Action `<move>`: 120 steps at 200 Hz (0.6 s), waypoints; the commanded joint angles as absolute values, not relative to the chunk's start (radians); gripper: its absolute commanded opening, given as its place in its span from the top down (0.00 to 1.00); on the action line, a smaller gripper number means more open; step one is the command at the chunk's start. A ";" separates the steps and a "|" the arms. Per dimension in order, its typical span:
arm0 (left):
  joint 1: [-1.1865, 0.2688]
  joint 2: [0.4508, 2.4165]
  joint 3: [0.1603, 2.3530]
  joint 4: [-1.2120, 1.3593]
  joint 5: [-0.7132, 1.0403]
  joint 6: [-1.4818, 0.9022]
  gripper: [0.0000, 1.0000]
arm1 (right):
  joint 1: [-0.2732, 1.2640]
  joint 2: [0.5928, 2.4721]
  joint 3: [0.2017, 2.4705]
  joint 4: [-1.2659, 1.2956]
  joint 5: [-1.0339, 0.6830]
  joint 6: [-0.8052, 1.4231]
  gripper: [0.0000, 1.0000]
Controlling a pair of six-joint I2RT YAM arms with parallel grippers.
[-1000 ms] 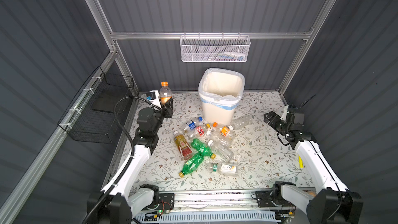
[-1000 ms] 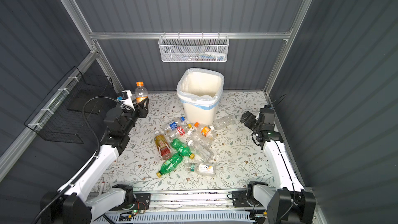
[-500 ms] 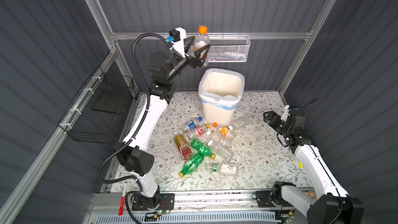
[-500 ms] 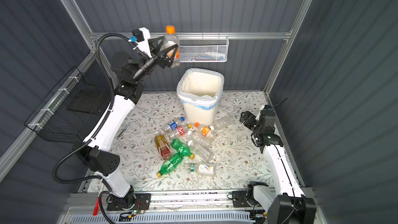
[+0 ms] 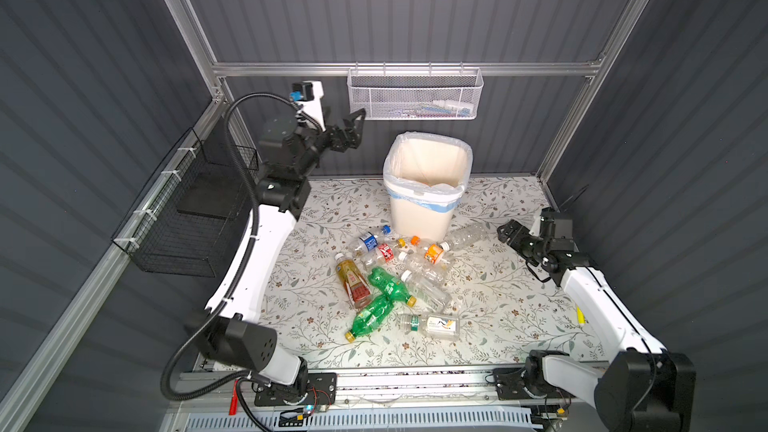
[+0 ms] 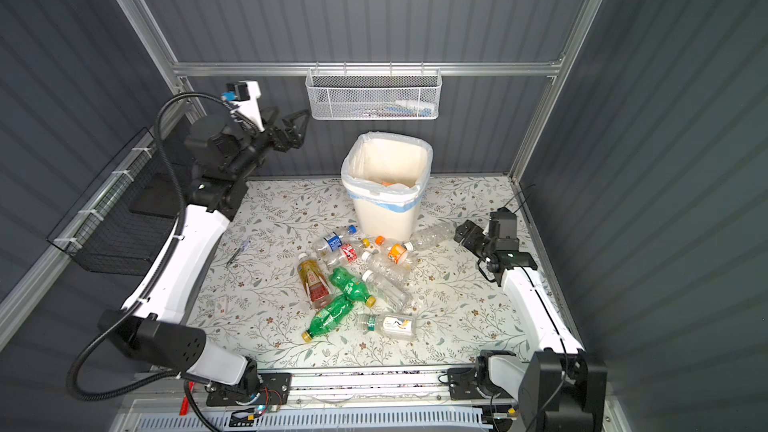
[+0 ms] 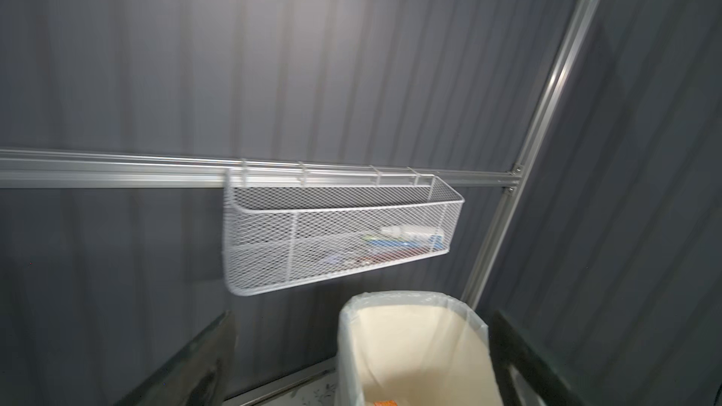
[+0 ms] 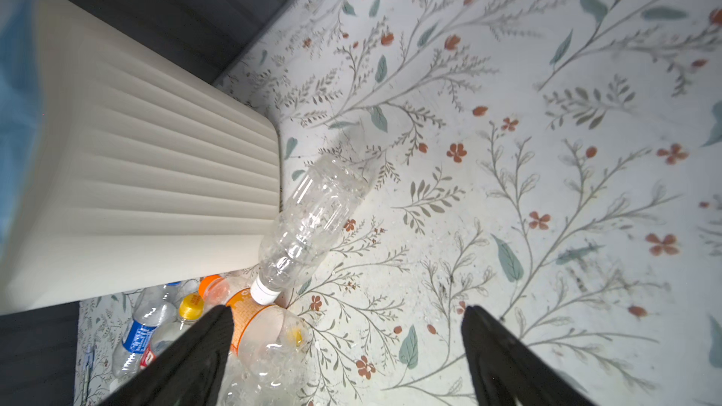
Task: Throw the plastic bottles in the bin
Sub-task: 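Grasp the crushed clear bottle near the bin with the right gripper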
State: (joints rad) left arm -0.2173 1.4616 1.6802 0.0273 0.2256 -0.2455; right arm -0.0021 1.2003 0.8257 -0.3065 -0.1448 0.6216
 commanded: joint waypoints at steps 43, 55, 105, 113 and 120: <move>-0.065 1.384 1.252 -0.089 0.189 -0.364 0.00 | 0.198 1.452 0.952 -0.314 -0.028 0.975 0.06; -0.043 1.371 1.189 -0.081 0.200 -0.381 0.01 | 0.208 1.490 0.963 -0.295 -0.022 1.024 0.06; -0.005 1.376 1.086 -0.088 0.223 -0.386 0.01 | 0.220 1.640 1.015 -0.224 -0.035 1.098 0.09; -0.002 1.378 1.080 -0.087 0.224 -0.384 0.01 | 0.219 1.658 1.022 -0.208 -0.037 1.102 0.09; -0.001 1.379 1.076 -0.085 0.222 -0.385 0.00 | 0.219 1.673 1.030 -0.198 -0.036 1.102 0.09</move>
State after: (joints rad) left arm -0.0063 1.3952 1.0924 -0.1028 0.1997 -0.3752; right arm 0.2123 1.6356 0.9890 -0.2489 -0.0521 1.0557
